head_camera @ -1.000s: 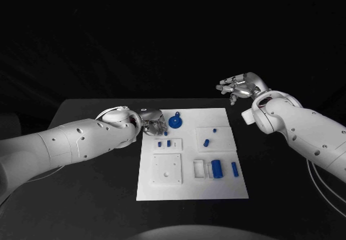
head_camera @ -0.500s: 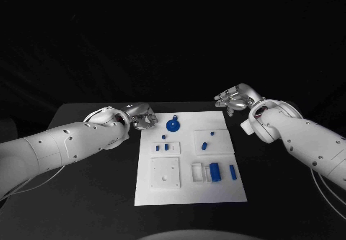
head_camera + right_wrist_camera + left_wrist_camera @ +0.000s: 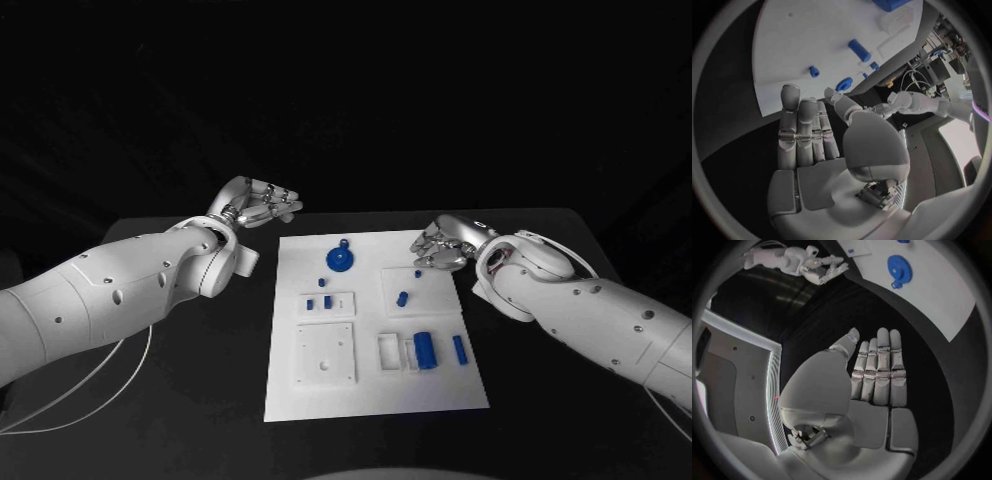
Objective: Assemble the parts on the task board
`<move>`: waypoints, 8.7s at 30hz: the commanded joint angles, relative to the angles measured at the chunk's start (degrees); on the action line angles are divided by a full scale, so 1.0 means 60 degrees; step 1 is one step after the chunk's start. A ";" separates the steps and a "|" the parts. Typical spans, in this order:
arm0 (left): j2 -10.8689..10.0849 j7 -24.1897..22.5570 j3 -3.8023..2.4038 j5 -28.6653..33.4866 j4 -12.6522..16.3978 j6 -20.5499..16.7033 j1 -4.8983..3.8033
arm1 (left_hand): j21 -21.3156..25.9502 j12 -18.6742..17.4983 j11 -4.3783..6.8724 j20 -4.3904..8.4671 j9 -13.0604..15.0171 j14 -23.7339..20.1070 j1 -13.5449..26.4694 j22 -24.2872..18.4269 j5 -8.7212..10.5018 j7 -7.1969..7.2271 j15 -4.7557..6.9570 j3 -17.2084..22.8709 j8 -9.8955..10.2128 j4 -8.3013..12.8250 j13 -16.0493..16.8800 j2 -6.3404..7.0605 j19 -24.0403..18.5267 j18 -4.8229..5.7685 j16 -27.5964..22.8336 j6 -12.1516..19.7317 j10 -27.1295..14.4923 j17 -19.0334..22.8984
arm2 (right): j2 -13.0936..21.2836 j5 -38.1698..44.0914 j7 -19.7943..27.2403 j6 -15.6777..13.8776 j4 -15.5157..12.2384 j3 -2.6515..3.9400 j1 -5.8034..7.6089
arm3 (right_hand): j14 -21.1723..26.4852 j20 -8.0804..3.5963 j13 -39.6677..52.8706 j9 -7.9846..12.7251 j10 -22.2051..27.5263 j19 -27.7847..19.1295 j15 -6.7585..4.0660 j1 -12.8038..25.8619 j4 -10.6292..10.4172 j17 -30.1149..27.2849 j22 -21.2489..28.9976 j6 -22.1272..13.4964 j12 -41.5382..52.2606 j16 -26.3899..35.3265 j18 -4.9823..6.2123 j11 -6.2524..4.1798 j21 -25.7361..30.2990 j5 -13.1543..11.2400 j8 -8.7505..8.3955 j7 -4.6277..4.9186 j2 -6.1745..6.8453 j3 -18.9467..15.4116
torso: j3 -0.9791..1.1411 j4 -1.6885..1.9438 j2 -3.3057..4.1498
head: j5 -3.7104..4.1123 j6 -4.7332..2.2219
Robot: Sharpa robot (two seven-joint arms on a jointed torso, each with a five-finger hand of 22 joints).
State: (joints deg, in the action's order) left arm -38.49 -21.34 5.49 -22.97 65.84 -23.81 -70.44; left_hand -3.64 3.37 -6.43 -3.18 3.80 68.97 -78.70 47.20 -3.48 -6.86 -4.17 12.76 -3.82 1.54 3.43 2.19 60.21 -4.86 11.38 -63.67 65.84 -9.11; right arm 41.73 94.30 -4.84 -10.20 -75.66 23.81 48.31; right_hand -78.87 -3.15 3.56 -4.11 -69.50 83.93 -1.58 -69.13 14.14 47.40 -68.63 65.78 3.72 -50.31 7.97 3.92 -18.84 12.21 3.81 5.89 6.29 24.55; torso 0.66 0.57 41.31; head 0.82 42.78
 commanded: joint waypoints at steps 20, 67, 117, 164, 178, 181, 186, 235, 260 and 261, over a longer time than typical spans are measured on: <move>-0.0154 -0.0483 -0.0032 0.1807 0.0394 0.0455 -0.0020 | -0.0075 0.0001 -0.0197 -0.0495 -0.0007 -0.0491 -0.0166 -0.5630 0.0030 -0.0033 -0.0462 -0.0881 0.0038 0.0247 -0.0013 -0.0338 0.0228 -0.0056 -0.1309 0.0122 -0.0458 0.0830 | -0.0015 0.2406 -0.1154 0.0387 -0.0332 -0.0520 -0.0179 | -0.0054 0.0222 -0.0012 0.0039 0.0459 0.0380 0.0173 -0.0408 -0.0728 -0.0329 0.0572 -0.0365 0.0012 -0.0099 0.0219 0.0118 0.0129 -0.0873 -0.0033 0.0090 0.0746 0.0251 | -0.0024 0.0035 -0.0030 | -0.0055 0.0038; -0.0065 -0.0391 -0.0032 0.1842 -0.0200 0.0698 -0.0020 | -0.0142 0.0003 -0.0235 -0.0522 -0.0007 -0.0563 -0.0149 -0.6508 0.0039 -0.0009 -0.0490 -0.1001 0.0039 0.0236 -0.0011 -0.0394 0.0360 -0.0055 -0.1308 0.0038 -0.0596 0.0825 | 0.0165 0.2530 -0.1352 -0.0909 -0.0978 -0.0442 -0.0196 | -0.0289 -0.0328 0.0040 -0.0454 -0.1566 0.0394 -0.0372 -0.0257 -0.0183 -0.0124 0.0103 0.1308 0.0017 0.0103 -0.0140 -0.0496 -0.0803 -0.1093 -0.0017 -0.0300 0.0153 0.2567 | -0.0027 0.0022 -0.0060 | -0.0077 0.0118; 0.0787 -0.0244 0.0155 0.1463 -0.0916 0.0838 -0.0008 | -0.0158 0.0001 -0.0254 -0.0547 -0.0003 -0.0649 -0.0267 -0.6719 -0.0037 -0.0017 -0.0516 -0.0982 0.0034 0.0174 -0.0014 -0.0463 0.0357 -0.0087 -0.1313 0.0053 -0.0658 0.0845 | -0.1156 0.2140 -0.0891 -0.1128 -0.2112 -0.1017 -0.1557 | -0.0298 -0.0310 0.0034 -0.0492 -0.1485 0.0390 -0.0354 -0.0271 -0.0077 -0.0091 0.0179 0.1234 0.0004 0.0210 -0.0133 -0.0471 -0.0730 -0.1015 -0.0019 -0.0277 -0.0030 0.2298 | -0.0263 0.0052 -0.0446 | -0.1384 0.0591; 0.0861 -0.0154 0.0154 0.1441 -0.0949 0.0946 -0.0009 | -0.0203 0.0003 -0.0268 -0.0553 -0.0006 -0.0676 -0.0278 -0.6811 -0.0121 -0.0035 -0.0524 -0.0863 0.0040 0.0196 -0.0013 -0.0459 0.0338 -0.0099 -0.1311 0.0095 -0.0700 0.0843 | -0.1400 0.2510 -0.1026 -0.0861 -0.1770 -0.1598 -0.1587 | -0.0289 -0.0305 0.0033 -0.0447 -0.1467 0.0383 -0.0349 -0.0253 0.0027 -0.0084 0.0183 0.1240 0.0001 0.0219 -0.0133 -0.0464 -0.0746 -0.1117 -0.0019 -0.0274 -0.0100 0.2269 | -0.0286 0.0109 -0.0444 | -0.1624 0.0930; 0.0822 -0.0143 0.0154 0.1445 -0.0903 0.0964 -0.0009 | -0.0209 0.0001 -0.0271 -0.0558 -0.0005 -0.0689 -0.0266 -0.6835 -0.0119 -0.0038 -0.0529 -0.0861 0.0037 0.0199 -0.0014 -0.0456 0.0328 -0.0098 -0.1311 0.0096 -0.0709 0.0844 | -0.1489 0.2824 -0.1191 -0.0744 -0.1671 -0.1726 -0.1586 | -0.0248 -0.0285 0.0017 -0.0402 -0.1315 0.0350 -0.0317 -0.0237 0.0014 -0.0078 0.0190 0.1111 -0.0024 0.0225 -0.0135 -0.0414 -0.0662 -0.1150 -0.0042 -0.0227 -0.0083 0.2266 | -0.0291 0.0137 -0.0443 | -0.1642 0.1005; 0.0819 -0.0146 0.0154 0.1445 -0.0898 0.0935 -0.0009 | -0.0209 0.0001 -0.0271 -0.0558 -0.0005 -0.0689 -0.0266 -0.6835 -0.0119 -0.0038 -0.0529 -0.0861 0.0037 0.0199 -0.0014 -0.0456 0.0328 -0.0098 -0.1311 0.0096 -0.0709 0.0844 | -0.1511 0.2809 -0.1186 -0.0751 -0.1649 -0.1765 -0.1586 | -0.0238 -0.0250 0.0012 -0.0331 -0.1108 0.0341 -0.0273 -0.0274 -0.0008 -0.0072 0.0186 0.0935 -0.0022 0.0208 -0.0117 -0.0346 -0.0634 -0.1054 -0.0034 -0.0173 -0.0043 0.2182 | -0.0290 0.0146 -0.0440 | -0.1650 0.1060; 0.0810 -0.0140 0.0154 0.1452 -0.0912 0.0899 -0.0009 | -0.0209 0.0001 -0.0271 -0.0558 -0.0005 -0.0689 -0.0266 -0.6835 -0.0119 -0.0038 -0.0529 -0.0861 0.0037 0.0199 -0.0014 -0.0456 0.0328 -0.0098 -0.1311 0.0096 -0.0709 0.0844 | -0.1514 0.2733 -0.1156 -0.0793 -0.1623 -0.1801 -0.1586 | -0.0235 -0.0137 0.0001 -0.0120 -0.0750 0.0352 -0.0167 -0.0221 -0.0163 -0.0078 0.0202 0.0660 -0.0034 0.0161 -0.0057 -0.0249 -0.0561 -0.0769 -0.0030 -0.0116 0.0139 0.1769 | -0.0286 0.0137 -0.0444 | -0.1654 0.1096; 0.0694 -0.0226 0.0153 0.1546 -0.1280 0.0965 -0.0008 | -0.0270 -0.0001 -0.0222 -0.0529 -0.0005 -0.0672 -0.0330 -0.6870 -0.0074 0.0001 -0.0483 -0.0825 0.0037 0.0250 -0.0016 -0.0500 0.0371 -0.0108 -0.1311 0.0051 -0.0602 0.0852 | 0.0325 0.0869 -0.1292 -0.0633 -0.2803 -0.0048 -0.1468 | -0.0320 0.0116 -0.0012 0.0069 0.0886 0.0366 0.0098 -0.0550 -0.1053 -0.0687 0.1784 -0.1015 0.0039 0.0224 0.0218 0.0181 -0.0438 -0.0800 -0.0035 0.0042 0.0816 -0.0522 | -0.0258 0.0150 -0.0432 | -0.1158 0.0458; 0.0677 -0.0224 0.0154 0.1575 -0.1274 0.0995 -0.0006 | -0.0293 -0.0003 -0.0245 -0.0535 -0.0005 -0.0685 -0.0312 -0.6869 -0.0057 -0.0022 -0.0509 -0.0843 0.0037 0.0256 -0.0017 -0.0489 0.0349 -0.0106 -0.1313 0.0062 -0.0616 0.0860 | 0.0359 0.1974 -0.1857 0.0879 -0.2480 0.0099 -0.1469 | -0.0238 0.0228 -0.0019 0.0061 0.1189 0.0379 0.0184 -0.1251 -0.1345 -0.0784 0.2031 -0.0951 0.0321 0.0097 0.0289 0.0218 -0.0461 -0.1556 -0.0016 -0.0109 0.0808 -0.0701 | -0.0277 0.0168 -0.0427 | -0.1144 0.0528; 0.0677 -0.0224 0.0154 0.1576 -0.1272 0.0996 -0.0006 | -0.0293 -0.0003 -0.0245 -0.0535 -0.0005 -0.0685 -0.0312 -0.6869 -0.0057 -0.0022 -0.0509 -0.0843 0.0037 0.0256 -0.0017 -0.0489 0.0349 -0.0106 -0.1313 0.0062 -0.0616 0.0860 | 0.0351 0.2058 -0.1896 0.0844 -0.2459 0.0099 -0.1470 | -0.0247 0.0219 -0.0021 0.0059 0.1144 0.0384 0.0175 -0.1261 -0.1304 -0.0785 0.2028 -0.0881 0.0301 0.0096 0.0279 0.0203 -0.0471 -0.1561 -0.0010 -0.0065 0.0785 -0.0598 | -0.0276 0.0160 -0.0426 | -0.1149 0.0550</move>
State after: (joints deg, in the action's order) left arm -34.52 -21.89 6.46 -13.95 58.08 -18.62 -70.43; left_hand -5.27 3.37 -7.99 -6.34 3.79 65.09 -80.52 6.03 -3.98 -7.05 -7.38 7.56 -3.82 2.95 3.40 -0.60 62.05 -4.87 3.73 -63.04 61.92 -4.02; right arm 43.89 103.24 -14.83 -7.38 -90.51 24.38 39.52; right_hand -80.13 -1.72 3.44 -3.76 -62.50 83.94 -0.39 -76.69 6.28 42.74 -56.43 60.25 5.61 -49.42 9.41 5.08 -21.49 3.10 3.60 5.52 11.37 20.93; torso -1.03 1.57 38.74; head -6.02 45.87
